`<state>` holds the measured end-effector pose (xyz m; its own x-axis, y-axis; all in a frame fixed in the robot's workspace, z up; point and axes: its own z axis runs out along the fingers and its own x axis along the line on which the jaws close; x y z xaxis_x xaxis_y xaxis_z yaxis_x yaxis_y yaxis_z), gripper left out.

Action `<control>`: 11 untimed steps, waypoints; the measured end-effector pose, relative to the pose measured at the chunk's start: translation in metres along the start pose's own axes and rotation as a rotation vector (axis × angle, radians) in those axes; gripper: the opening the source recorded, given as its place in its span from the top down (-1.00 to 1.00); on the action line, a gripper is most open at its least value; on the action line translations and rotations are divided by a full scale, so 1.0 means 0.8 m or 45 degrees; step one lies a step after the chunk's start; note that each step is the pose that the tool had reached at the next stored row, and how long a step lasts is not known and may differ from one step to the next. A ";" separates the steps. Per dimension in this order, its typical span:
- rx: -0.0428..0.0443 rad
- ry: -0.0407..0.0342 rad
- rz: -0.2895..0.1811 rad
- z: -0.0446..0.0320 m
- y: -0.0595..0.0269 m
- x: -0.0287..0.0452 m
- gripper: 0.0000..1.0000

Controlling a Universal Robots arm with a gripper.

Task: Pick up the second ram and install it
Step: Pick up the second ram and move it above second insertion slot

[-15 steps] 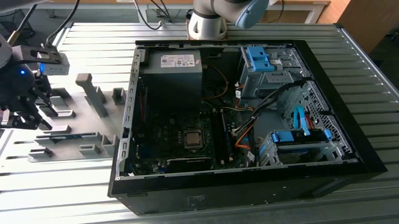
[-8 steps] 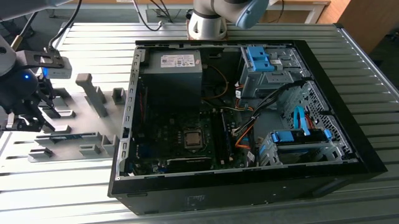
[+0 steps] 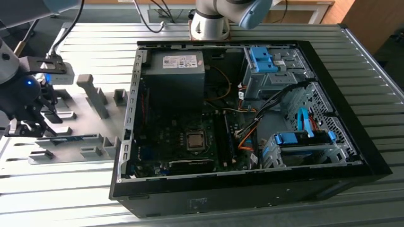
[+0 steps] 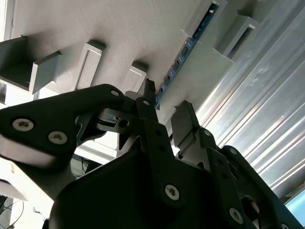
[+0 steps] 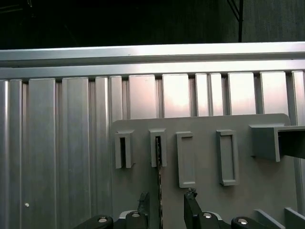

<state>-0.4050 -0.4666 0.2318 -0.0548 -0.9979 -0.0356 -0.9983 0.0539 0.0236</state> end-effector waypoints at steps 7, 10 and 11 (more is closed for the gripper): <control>0.007 -0.0005 -0.001 0.0134 -0.002 0.0012 0.17; 0.007 -0.0004 -0.001 0.0202 -0.003 0.0013 0.17; 0.008 -0.0005 -0.001 0.0224 -0.003 0.0014 0.17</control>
<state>-0.4032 -0.4672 0.2138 -0.0540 -0.9979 -0.0360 -0.9984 0.0534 0.0174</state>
